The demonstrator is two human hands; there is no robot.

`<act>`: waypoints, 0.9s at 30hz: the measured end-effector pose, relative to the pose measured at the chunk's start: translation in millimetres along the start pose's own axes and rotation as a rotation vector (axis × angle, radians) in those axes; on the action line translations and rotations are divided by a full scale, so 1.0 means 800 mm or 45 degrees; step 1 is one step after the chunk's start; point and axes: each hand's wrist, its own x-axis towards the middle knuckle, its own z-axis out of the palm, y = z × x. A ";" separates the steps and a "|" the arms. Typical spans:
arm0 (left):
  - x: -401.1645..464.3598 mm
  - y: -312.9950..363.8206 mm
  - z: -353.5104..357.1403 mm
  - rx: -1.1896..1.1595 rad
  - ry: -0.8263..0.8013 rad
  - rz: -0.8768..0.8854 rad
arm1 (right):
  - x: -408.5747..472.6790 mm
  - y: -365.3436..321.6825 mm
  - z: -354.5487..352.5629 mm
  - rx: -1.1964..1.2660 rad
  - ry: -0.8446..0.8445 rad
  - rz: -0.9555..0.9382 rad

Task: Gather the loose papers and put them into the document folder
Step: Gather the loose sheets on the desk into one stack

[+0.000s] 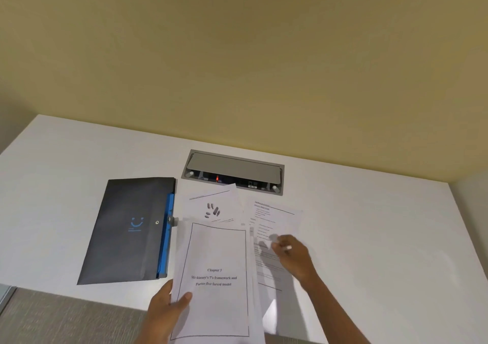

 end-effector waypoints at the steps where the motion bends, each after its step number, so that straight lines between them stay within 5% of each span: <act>1: -0.001 -0.006 -0.005 0.016 0.020 0.003 | 0.014 0.000 -0.005 -0.147 0.083 -0.058; 7: -0.008 -0.035 -0.036 -0.017 0.116 0.005 | 0.073 -0.003 -0.036 -0.777 -0.060 -0.116; 14: -0.011 -0.049 -0.042 -0.169 0.185 0.022 | 0.096 0.012 -0.030 -1.095 -0.221 -0.091; 20: -0.010 -0.042 -0.034 -0.337 0.182 0.009 | 0.075 0.028 -0.020 -1.054 -0.114 -0.355; 27: -0.008 -0.030 -0.026 -0.439 0.156 0.022 | 0.054 0.040 0.005 -0.379 0.259 -0.134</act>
